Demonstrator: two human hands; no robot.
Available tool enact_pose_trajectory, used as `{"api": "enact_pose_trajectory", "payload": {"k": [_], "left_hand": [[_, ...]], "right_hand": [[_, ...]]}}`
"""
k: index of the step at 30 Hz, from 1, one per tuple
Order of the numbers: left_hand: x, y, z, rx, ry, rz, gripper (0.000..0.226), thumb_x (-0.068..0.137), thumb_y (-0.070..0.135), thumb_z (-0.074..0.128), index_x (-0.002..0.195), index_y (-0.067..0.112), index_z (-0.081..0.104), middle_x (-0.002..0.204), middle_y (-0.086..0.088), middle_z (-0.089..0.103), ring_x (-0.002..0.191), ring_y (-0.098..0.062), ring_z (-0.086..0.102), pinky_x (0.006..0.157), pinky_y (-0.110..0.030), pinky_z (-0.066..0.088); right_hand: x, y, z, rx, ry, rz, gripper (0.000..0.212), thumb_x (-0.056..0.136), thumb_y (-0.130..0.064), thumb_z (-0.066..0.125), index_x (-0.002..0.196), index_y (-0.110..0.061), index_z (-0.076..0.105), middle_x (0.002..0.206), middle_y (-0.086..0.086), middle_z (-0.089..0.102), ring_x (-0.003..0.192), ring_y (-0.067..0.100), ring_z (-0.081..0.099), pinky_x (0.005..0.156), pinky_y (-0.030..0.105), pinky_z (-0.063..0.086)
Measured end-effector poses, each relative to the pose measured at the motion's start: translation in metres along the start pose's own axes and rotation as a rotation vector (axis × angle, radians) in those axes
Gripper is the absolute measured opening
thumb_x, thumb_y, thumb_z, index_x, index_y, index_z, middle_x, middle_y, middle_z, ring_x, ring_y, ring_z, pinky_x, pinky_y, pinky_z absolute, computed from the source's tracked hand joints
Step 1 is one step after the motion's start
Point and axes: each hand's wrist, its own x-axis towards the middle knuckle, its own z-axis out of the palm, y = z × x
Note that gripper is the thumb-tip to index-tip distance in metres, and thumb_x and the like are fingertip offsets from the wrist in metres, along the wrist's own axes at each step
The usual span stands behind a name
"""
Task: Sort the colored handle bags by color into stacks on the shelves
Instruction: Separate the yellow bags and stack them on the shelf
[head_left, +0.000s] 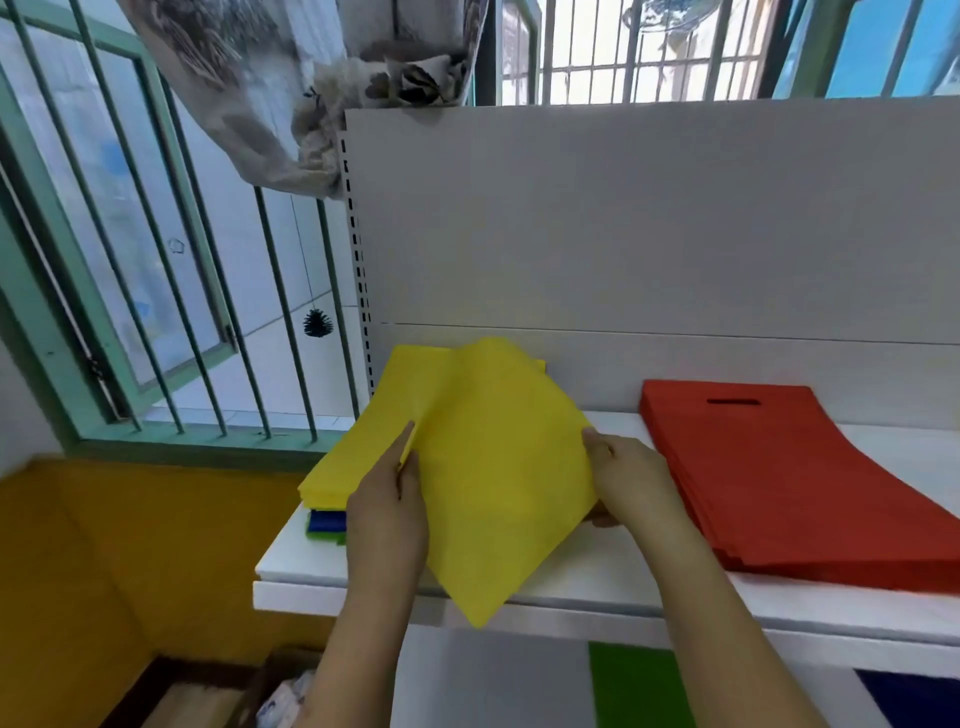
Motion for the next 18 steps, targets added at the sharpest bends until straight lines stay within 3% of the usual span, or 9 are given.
{"api": "enact_pose_trajectory", "payload": {"k": [4, 6, 8, 10, 11, 13, 15, 16, 18], "left_hand": [[-0.017, 0.007, 0.007, -0.22, -0.007, -0.012, 0.039, 0.105, 0.016, 0.041, 0.132, 0.04, 0.055, 0.133, 0.018, 0.053, 0.117, 0.0, 0.05, 0.1, -0.024, 0.04], [-0.029, 0.016, 0.013, -0.288, -0.006, -0.015, 0.04, 0.104, 0.012, 0.042, 0.126, 0.042, 0.056, 0.123, 0.029, 0.051, 0.103, 0.022, 0.047, 0.092, -0.006, 0.037], [-0.04, 0.022, 0.022, -0.324, -0.016, -0.009, 0.04, 0.103, 0.011, 0.042, 0.125, 0.041, 0.057, 0.12, 0.03, 0.053, 0.095, 0.028, 0.046, 0.082, 0.0, 0.036], [-0.051, 0.027, 0.038, -0.356, -0.023, -0.012, 0.041, 0.103, 0.011, 0.043, 0.127, 0.041, 0.057, 0.129, 0.016, 0.057, 0.102, 0.013, 0.054, 0.091, -0.016, 0.045], [-0.058, 0.032, 0.048, -0.362, -0.032, -0.024, 0.043, 0.102, 0.01, 0.043, 0.129, 0.04, 0.058, 0.133, 0.008, 0.058, 0.107, -0.005, 0.059, 0.096, -0.03, 0.05], [-0.073, 0.048, 0.072, -0.37, -0.048, -0.035, 0.048, 0.101, 0.006, 0.042, 0.133, 0.039, 0.057, 0.135, 0.003, 0.058, 0.112, -0.025, 0.058, 0.099, -0.047, 0.05], [-0.091, 0.069, 0.1, -0.399, -0.078, -0.003, 0.054, 0.1, 0.001, 0.04, 0.136, 0.038, 0.054, 0.135, 0.015, 0.054, 0.108, 0.001, 0.057, 0.099, -0.032, 0.05], [-0.099, 0.079, 0.115, -0.4, -0.105, 0.026, 0.055, 0.1, -0.001, 0.039, 0.136, 0.039, 0.053, 0.131, 0.018, 0.056, 0.097, 0.011, 0.055, 0.091, -0.023, 0.052], [-0.116, 0.098, 0.146, -0.391, -0.161, 0.071, 0.058, 0.1, -0.001, 0.039, 0.135, 0.043, 0.054, 0.116, 0.008, 0.064, 0.077, -0.005, 0.058, 0.066, -0.026, 0.052]], "right_hand": [[-0.026, 0.015, -0.011, 0.18, 0.084, -0.086, 0.032, 0.095, -0.045, 0.049, 0.09, -0.026, 0.073, 0.079, 0.0, 0.072, 0.078, 0.023, 0.069, 0.074, 0.049, 0.057], [-0.041, 0.021, -0.021, 0.328, 0.128, -0.094, 0.019, 0.097, -0.03, 0.056, 0.105, -0.03, 0.073, 0.09, -0.012, 0.073, 0.084, 0.004, 0.068, 0.079, 0.034, 0.058], [-0.055, 0.023, -0.037, 0.429, 0.213, -0.1, 0.032, 0.095, -0.023, 0.061, 0.126, -0.021, 0.063, 0.109, -0.016, 0.068, 0.093, -0.011, 0.062, 0.082, 0.014, 0.053], [-0.062, 0.036, -0.056, 0.492, 0.292, -0.099, 0.04, 0.094, -0.026, 0.061, 0.134, -0.02, 0.057, 0.112, -0.022, 0.062, 0.095, -0.019, 0.057, 0.08, 0.007, 0.049], [-0.066, 0.041, -0.068, 0.519, 0.317, -0.096, 0.041, 0.095, -0.027, 0.06, 0.136, -0.022, 0.055, 0.11, -0.026, 0.06, 0.092, -0.023, 0.055, 0.076, 0.004, 0.047], [-0.072, 0.056, -0.089, 0.567, 0.346, -0.07, 0.042, 0.096, -0.031, 0.058, 0.138, -0.025, 0.052, 0.116, -0.023, 0.061, 0.097, -0.018, 0.057, 0.079, 0.008, 0.048], [-0.078, 0.072, -0.112, 0.612, 0.373, -0.018, 0.042, 0.097, -0.033, 0.056, 0.139, -0.029, 0.051, 0.13, -0.013, 0.059, 0.113, -0.002, 0.057, 0.097, 0.027, 0.049], [-0.08, 0.081, -0.125, 0.628, 0.391, 0.001, 0.042, 0.097, -0.033, 0.055, 0.139, -0.03, 0.05, 0.134, -0.011, 0.058, 0.116, 0.004, 0.056, 0.102, 0.034, 0.047], [-0.084, 0.1, -0.157, 0.64, 0.428, 0.006, 0.042, 0.098, -0.029, 0.054, 0.139, -0.031, 0.049, 0.137, -0.009, 0.055, 0.117, 0.005, 0.055, 0.103, 0.034, 0.045]]}}
